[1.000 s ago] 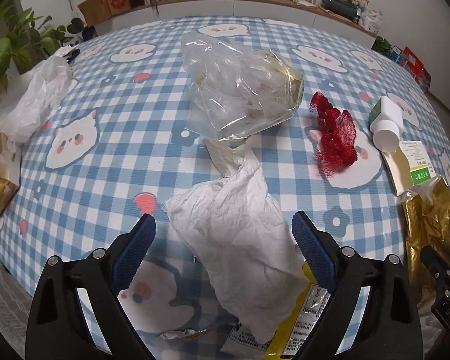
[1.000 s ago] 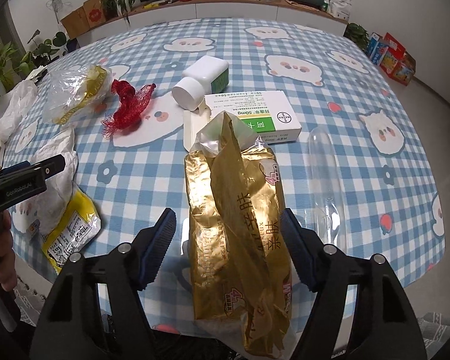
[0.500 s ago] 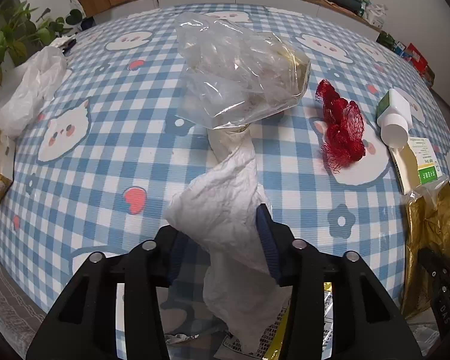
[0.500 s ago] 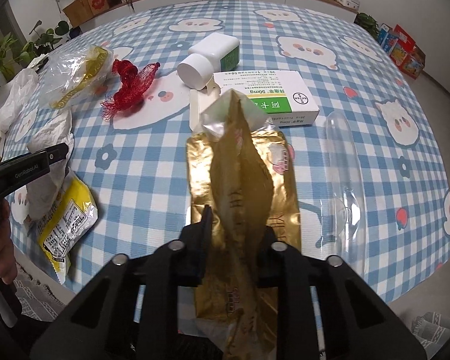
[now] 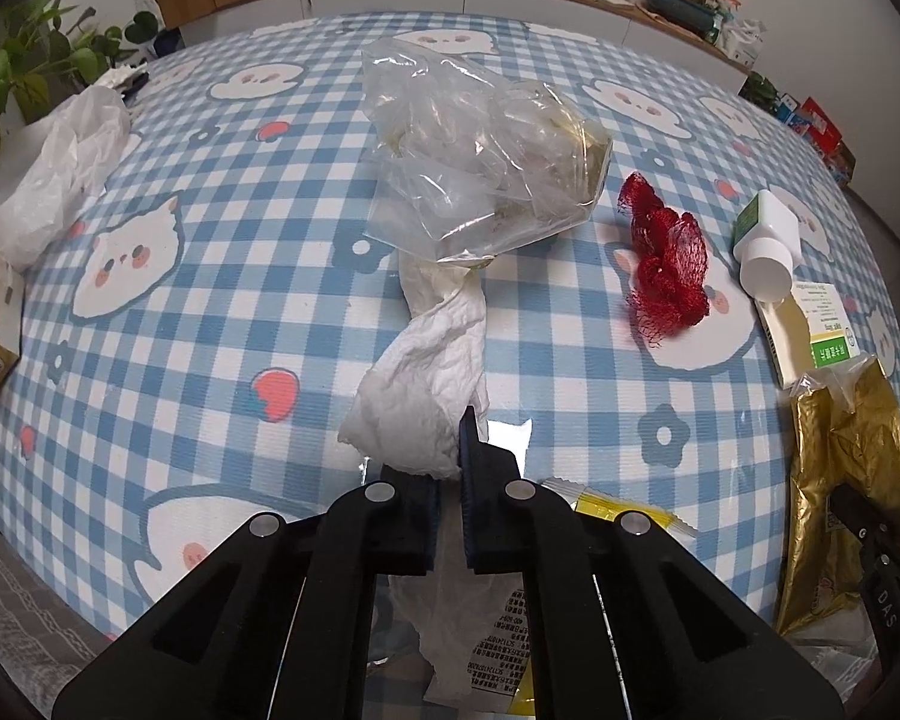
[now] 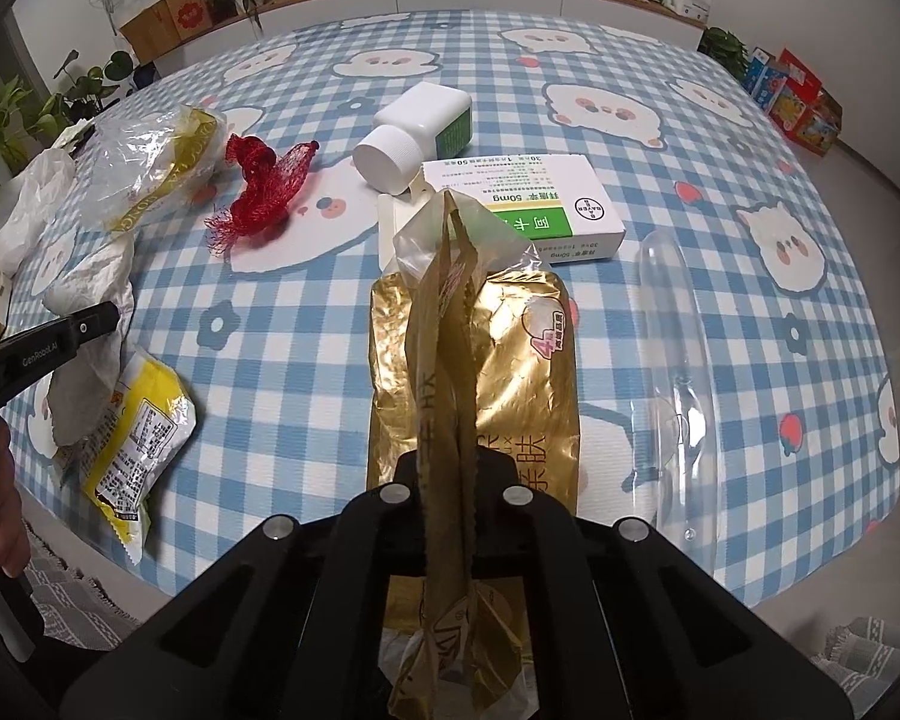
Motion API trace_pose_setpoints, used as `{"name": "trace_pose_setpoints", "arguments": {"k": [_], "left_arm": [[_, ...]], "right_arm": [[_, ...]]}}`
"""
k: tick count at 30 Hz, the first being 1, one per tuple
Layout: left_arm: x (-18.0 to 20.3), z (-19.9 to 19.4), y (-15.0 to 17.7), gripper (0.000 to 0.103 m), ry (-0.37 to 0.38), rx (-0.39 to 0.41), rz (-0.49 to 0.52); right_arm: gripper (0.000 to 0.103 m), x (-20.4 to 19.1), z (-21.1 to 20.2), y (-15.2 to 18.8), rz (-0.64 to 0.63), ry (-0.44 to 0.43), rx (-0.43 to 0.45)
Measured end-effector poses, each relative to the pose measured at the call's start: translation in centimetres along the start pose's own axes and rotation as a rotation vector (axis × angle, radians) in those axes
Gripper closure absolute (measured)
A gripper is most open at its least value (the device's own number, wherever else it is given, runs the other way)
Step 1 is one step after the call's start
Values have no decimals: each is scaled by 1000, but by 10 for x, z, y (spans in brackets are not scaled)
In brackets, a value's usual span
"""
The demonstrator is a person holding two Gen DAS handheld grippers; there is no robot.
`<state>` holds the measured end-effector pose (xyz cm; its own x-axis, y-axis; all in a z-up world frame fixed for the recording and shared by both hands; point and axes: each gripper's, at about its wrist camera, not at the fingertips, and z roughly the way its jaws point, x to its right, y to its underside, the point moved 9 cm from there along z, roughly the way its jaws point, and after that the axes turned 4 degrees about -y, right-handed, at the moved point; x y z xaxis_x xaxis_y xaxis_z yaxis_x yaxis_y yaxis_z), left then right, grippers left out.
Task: Collect trash
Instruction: 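Grasp the crumpled white tissue with the left tool while the right tool grasps the gold foil bag, then carry the gold bag over the bin and open the right tool while the left tool holds the tissue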
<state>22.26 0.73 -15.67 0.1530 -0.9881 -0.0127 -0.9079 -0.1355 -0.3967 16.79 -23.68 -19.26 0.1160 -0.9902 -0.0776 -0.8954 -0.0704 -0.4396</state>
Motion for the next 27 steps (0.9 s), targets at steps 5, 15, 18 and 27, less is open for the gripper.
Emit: {"name": "trace_pose_setpoints", "arguments": {"k": [5,15,18,27], "left_arm": [[1,-13,0,98,8,27,13],[-4,-36,14,98,17,55,30],[-5,-43,23,98,24,66,29],[-12,-68,50,98,50,88,19]], "right_arm": [[103,-1,-4,2,8,-9,4],[103,-4,-19,8,22,-22,37],[103,-6,-25,11,20,-22,49],[103,-22,-56,26,10,-39,102]]}}
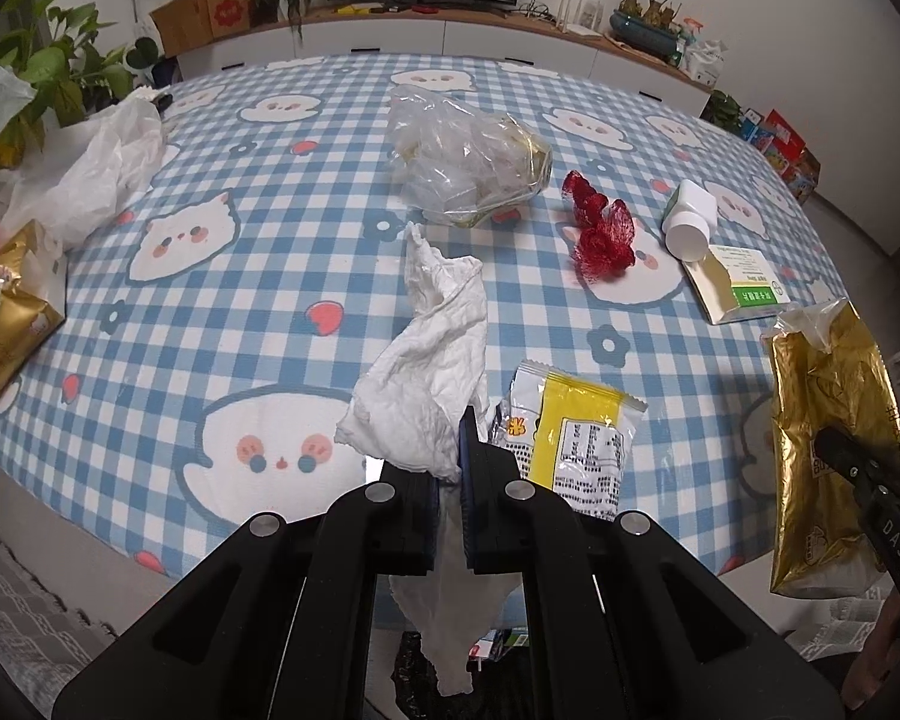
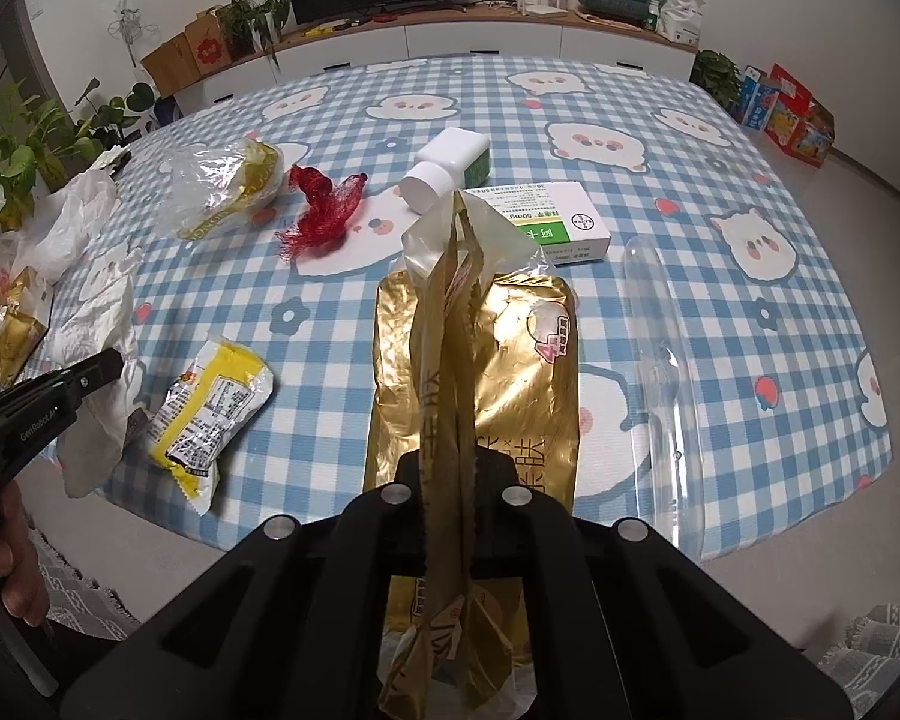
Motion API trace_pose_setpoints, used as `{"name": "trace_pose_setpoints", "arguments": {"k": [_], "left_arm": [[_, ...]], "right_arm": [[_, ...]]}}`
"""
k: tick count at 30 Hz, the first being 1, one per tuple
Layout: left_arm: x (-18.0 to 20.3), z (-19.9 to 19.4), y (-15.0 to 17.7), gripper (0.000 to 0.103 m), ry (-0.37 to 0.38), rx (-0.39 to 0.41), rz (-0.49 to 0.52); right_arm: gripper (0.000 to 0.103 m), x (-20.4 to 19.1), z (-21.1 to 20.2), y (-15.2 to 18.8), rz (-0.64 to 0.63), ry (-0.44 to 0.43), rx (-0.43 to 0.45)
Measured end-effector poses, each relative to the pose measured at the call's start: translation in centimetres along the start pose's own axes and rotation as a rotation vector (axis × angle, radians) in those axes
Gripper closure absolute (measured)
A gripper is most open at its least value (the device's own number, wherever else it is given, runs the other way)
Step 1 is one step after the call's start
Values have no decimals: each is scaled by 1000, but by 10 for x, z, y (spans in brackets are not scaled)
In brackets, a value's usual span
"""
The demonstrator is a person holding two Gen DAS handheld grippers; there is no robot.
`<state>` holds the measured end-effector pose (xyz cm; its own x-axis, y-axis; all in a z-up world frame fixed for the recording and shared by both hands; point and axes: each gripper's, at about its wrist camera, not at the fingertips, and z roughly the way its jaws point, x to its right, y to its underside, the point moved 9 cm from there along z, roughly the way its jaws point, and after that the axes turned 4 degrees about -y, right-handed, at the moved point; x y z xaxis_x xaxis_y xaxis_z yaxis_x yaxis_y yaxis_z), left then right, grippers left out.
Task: Collect trash
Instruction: 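Carry the gold bag over the bin and open the right tool while the left tool holds the tissue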
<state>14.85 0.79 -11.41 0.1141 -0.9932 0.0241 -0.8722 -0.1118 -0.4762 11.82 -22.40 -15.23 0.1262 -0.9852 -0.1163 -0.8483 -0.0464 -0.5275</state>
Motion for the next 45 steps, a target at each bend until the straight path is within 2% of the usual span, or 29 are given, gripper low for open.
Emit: {"name": "trace_pose_setpoints", "arguments": {"k": [11,21,24,26,30,45], "left_arm": [[-27,-36,47,98,1,32,-34],[-41,-62,102,98,-1,50,-61],[-46,-63,120,98,2,39,-71],[-51,-60,134,98,-26,38,-59],[-60,-48,159,98,-29,-8,-61],[-77,-10,217,98,-53,-92,-87]], "right_arm": [[103,-33,-36,27,-34,-30,53],[103,-76,-54,76,-87,-70,87],[103,-88,-57,92,-100,-82,91],[103,-95,-55,103,-118,-80,86],[103,-102,-50,122,-128,-87,75],[103,-112,1,182,-152,-84,-11]]}}
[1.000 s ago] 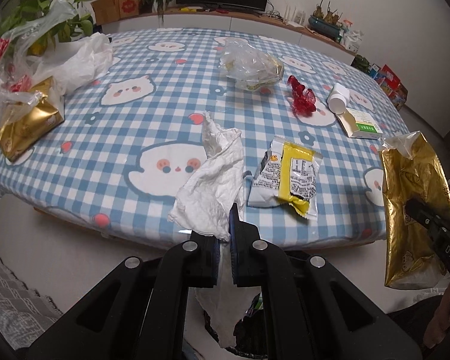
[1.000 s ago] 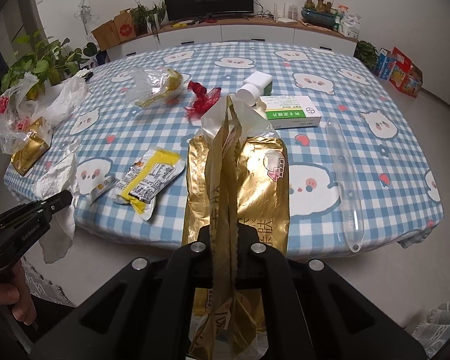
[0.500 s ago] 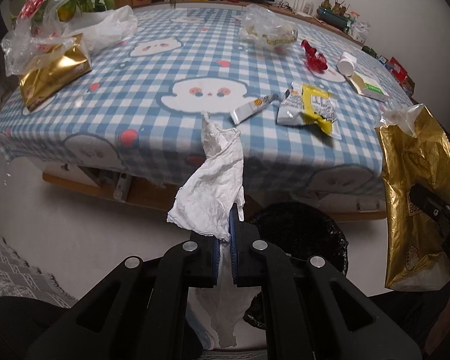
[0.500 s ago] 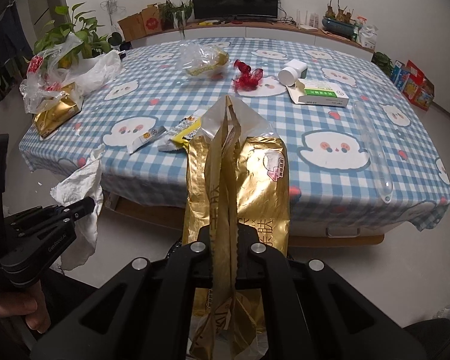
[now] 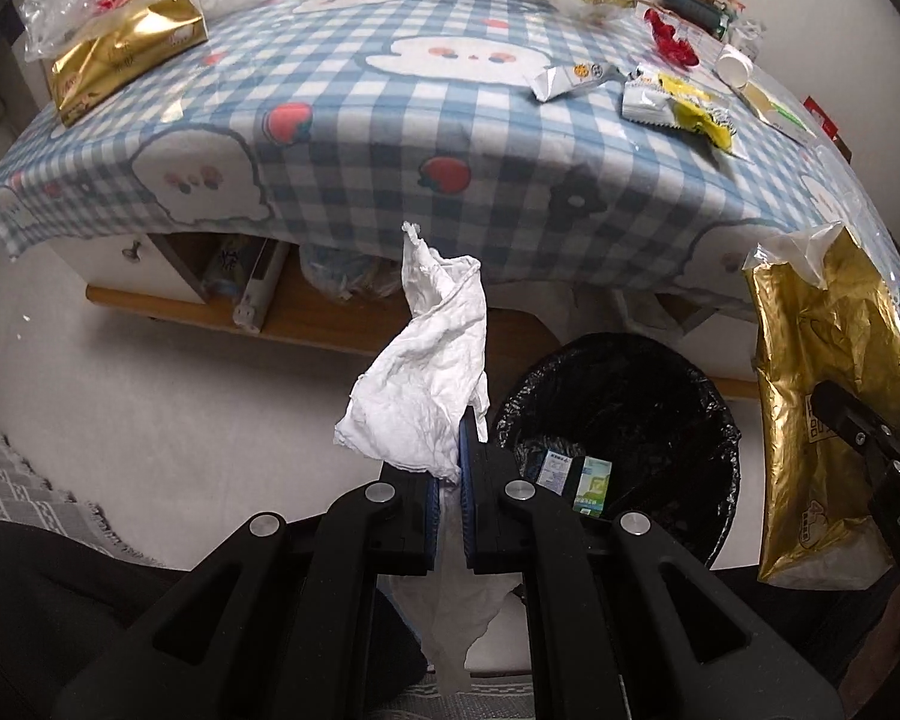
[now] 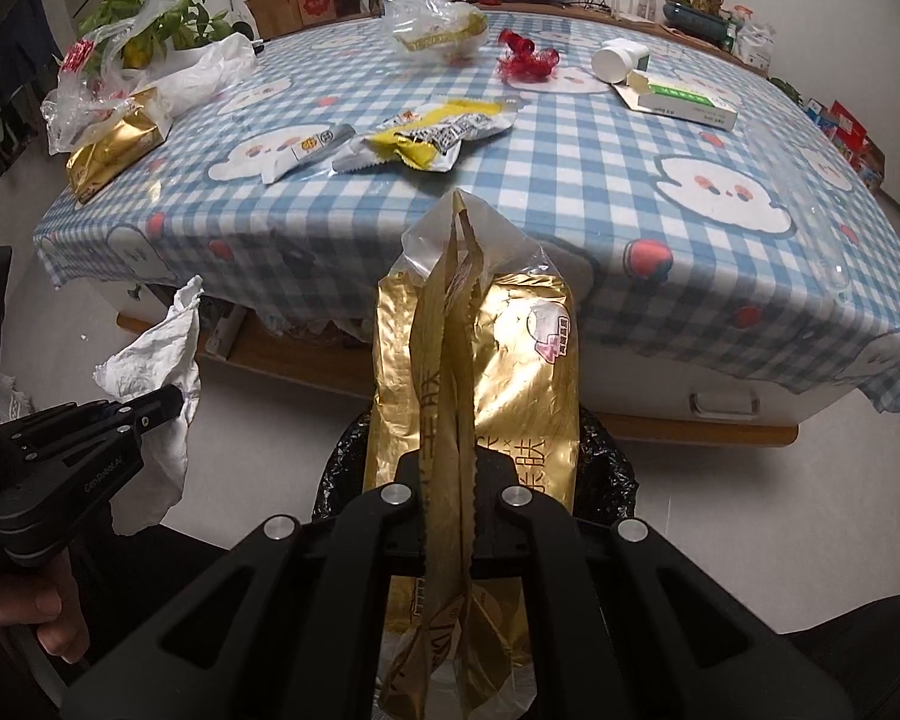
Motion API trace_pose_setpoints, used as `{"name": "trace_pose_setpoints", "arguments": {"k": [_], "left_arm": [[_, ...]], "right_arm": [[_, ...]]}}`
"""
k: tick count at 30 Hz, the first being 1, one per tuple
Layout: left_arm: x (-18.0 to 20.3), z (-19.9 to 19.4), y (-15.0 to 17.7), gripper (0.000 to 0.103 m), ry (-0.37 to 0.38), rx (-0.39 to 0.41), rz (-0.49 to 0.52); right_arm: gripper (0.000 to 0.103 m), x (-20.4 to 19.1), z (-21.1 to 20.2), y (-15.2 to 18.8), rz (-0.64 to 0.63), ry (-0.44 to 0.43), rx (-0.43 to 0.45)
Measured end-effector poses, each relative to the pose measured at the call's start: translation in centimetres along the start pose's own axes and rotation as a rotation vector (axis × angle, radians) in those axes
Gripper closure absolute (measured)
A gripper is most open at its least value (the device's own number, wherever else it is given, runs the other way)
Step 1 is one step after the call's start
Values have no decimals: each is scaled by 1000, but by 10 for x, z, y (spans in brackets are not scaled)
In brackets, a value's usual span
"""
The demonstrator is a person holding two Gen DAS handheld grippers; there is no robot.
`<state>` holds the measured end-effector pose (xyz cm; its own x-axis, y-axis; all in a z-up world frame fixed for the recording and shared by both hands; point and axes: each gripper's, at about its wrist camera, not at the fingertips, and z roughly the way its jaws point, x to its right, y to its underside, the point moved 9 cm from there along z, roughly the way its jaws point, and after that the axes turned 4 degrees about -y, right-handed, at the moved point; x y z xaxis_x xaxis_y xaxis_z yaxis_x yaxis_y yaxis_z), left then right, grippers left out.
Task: Collect trash
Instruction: 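Carry the gold bag over the bin and open the right tool while the left tool holds the tissue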
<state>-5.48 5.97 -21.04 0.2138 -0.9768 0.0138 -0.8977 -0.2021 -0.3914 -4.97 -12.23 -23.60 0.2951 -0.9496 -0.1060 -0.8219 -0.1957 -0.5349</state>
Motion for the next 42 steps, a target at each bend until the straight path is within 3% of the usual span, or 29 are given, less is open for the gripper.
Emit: {"name": "trace_pose_setpoints", "arguments": {"k": [5,9,22,26,27,29,33,35,42], "left_arm": [[1,14,4,98,-54,9,40],[0,33,11,98,-40,-41,18],[16,58,14,98,-32,-64,30],[19,62,15,98,-25,-64,40],[20,63,15,98,-29,-66,44],[21,66,16,98,-32,-70,46],[24,67,16,98,-35,-73,46],[28,67,15,98,-30,-70,48],[58,62,17,98,-2,-61,90]], "right_arm": [[103,3,16,8,3,0,-17],[103,6,28,15,3,4,-36],[103,13,71,36,18,-1,-109],[98,16,77,40,23,9,-120],[95,17,79,39,23,11,-122],[79,20,79,39,28,17,-112],[65,28,73,38,38,23,-92],[52,34,68,35,44,29,-76],[27,69,45,30,79,63,-39]]}}
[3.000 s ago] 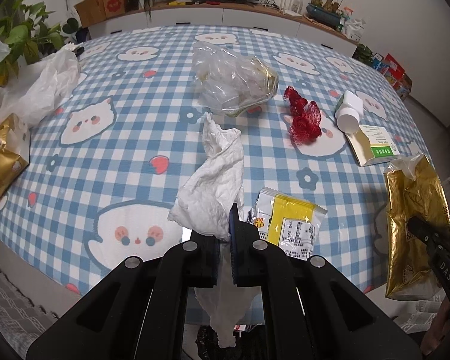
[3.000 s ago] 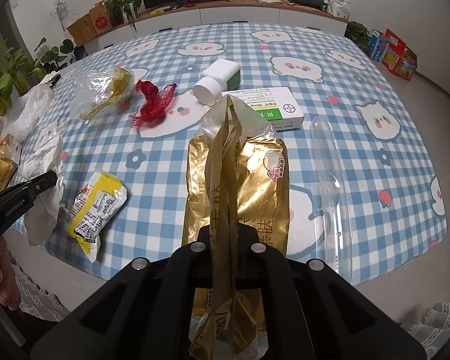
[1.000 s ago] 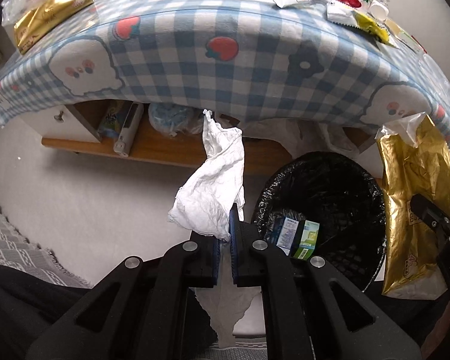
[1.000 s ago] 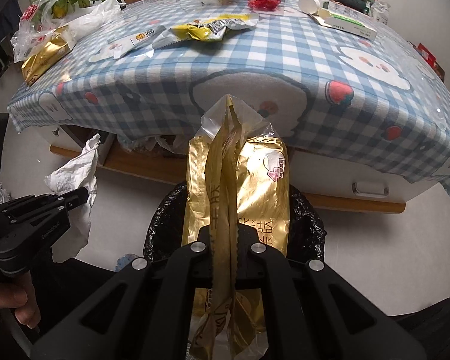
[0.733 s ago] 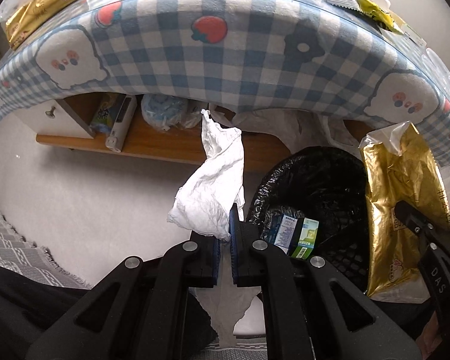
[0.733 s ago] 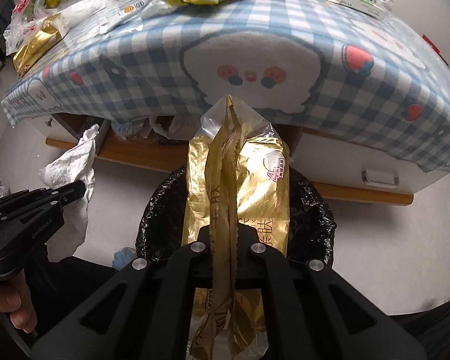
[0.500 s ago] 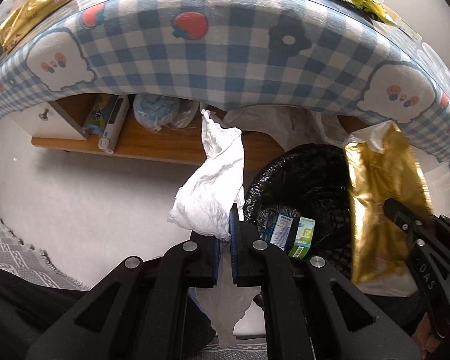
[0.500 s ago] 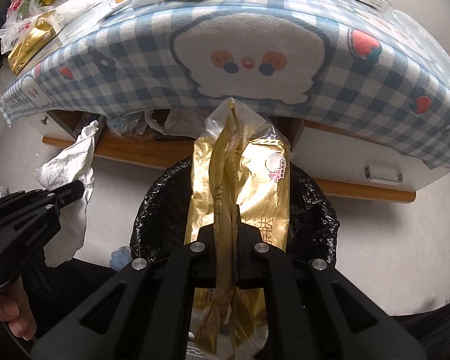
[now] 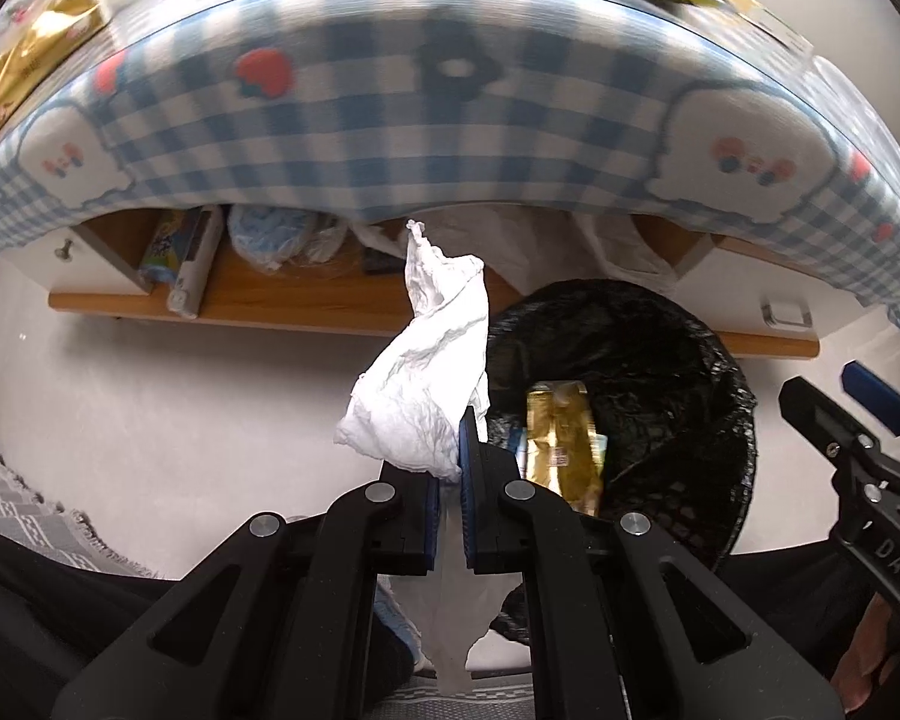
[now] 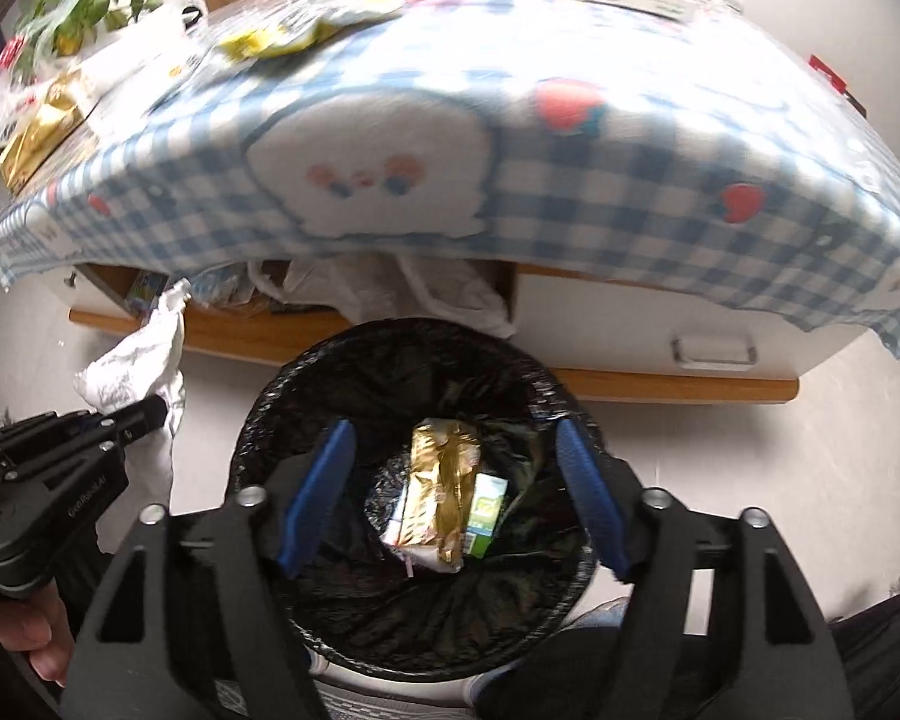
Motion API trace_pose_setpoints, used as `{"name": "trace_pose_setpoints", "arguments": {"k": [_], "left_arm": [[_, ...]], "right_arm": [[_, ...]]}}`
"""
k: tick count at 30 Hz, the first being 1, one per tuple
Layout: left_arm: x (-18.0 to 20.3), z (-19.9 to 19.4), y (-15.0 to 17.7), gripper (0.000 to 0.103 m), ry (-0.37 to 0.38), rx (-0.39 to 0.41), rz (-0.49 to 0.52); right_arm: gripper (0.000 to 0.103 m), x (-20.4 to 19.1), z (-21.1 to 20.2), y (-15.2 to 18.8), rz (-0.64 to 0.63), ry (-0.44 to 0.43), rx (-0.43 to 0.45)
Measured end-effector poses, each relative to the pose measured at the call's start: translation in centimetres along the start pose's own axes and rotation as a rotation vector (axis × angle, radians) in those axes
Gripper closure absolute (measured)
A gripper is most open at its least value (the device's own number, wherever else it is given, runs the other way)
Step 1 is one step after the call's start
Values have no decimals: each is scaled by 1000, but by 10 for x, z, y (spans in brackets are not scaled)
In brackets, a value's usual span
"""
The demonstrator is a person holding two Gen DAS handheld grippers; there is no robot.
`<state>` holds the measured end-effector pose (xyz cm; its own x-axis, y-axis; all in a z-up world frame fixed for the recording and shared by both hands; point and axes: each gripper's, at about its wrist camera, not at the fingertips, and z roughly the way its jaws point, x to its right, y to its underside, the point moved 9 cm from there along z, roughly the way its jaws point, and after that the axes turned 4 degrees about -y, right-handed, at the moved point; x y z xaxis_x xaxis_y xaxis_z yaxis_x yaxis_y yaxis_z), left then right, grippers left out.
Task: Collect trash
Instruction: 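Carry the gold bag over the bin and open the right tool while the left tool holds the tissue, then lower the white tissue over the bin and open the left tool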
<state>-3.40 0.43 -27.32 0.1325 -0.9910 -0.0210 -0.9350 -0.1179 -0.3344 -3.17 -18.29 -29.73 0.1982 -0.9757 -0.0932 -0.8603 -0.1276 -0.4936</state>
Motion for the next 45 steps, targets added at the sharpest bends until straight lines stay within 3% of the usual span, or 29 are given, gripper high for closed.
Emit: {"name": "trace_pose_setpoints", "arguments": {"k": [5,11,26,35,37,42,45], "left_arm": [[30,-6,1,98,19,8,47],[66,-8,3,98,50,10,90],[135,13,8,98,89,-32,161],[155,24,7,95,87,-31,186],[155,25,7,90,87,-33,183],[151,22,3,65,80,-13,176],[148,21,2,57,75,-9,177]], "right_arm": [[15,30,-14,-4,30,26,27],[9,63,-22,-6,32,62,37],[8,134,-12,4,122,107,-23],[8,146,-11,4,160,101,-19],[8,146,-11,4,165,98,-16],[8,141,-12,1,160,96,-5],[8,141,-14,-1,169,93,0]]}}
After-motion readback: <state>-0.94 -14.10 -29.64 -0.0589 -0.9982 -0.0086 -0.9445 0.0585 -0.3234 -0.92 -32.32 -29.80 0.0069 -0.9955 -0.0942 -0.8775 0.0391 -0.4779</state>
